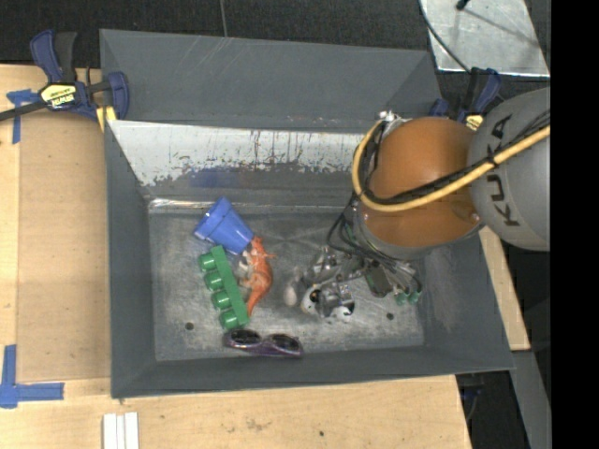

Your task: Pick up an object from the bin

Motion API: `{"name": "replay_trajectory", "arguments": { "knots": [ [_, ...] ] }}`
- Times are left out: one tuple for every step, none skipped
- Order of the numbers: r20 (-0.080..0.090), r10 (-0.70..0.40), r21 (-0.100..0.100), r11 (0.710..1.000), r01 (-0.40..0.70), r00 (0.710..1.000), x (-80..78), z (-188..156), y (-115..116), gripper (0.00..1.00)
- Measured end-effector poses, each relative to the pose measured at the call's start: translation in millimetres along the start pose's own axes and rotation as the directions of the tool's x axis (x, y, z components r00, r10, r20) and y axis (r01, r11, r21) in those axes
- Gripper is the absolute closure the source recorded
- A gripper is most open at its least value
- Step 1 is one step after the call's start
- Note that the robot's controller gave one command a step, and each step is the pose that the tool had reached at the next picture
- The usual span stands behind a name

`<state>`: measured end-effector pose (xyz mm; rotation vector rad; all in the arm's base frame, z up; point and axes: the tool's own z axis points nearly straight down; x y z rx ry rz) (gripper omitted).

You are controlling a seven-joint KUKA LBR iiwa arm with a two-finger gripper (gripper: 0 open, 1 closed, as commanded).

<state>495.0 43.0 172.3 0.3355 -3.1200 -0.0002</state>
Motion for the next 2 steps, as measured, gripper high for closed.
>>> {"name": "replay_trajectory", "arguments": {
  "knots": [
    [0.013,-0.003,0.002,1.0,0.003,1.0,-5.0,-26.9,-1.3,1.0],
    [0.003,-0.035,0.0,0.999,0.035,0.999,-0.5,-33.8,-13.0,1.0]
  ]
}}
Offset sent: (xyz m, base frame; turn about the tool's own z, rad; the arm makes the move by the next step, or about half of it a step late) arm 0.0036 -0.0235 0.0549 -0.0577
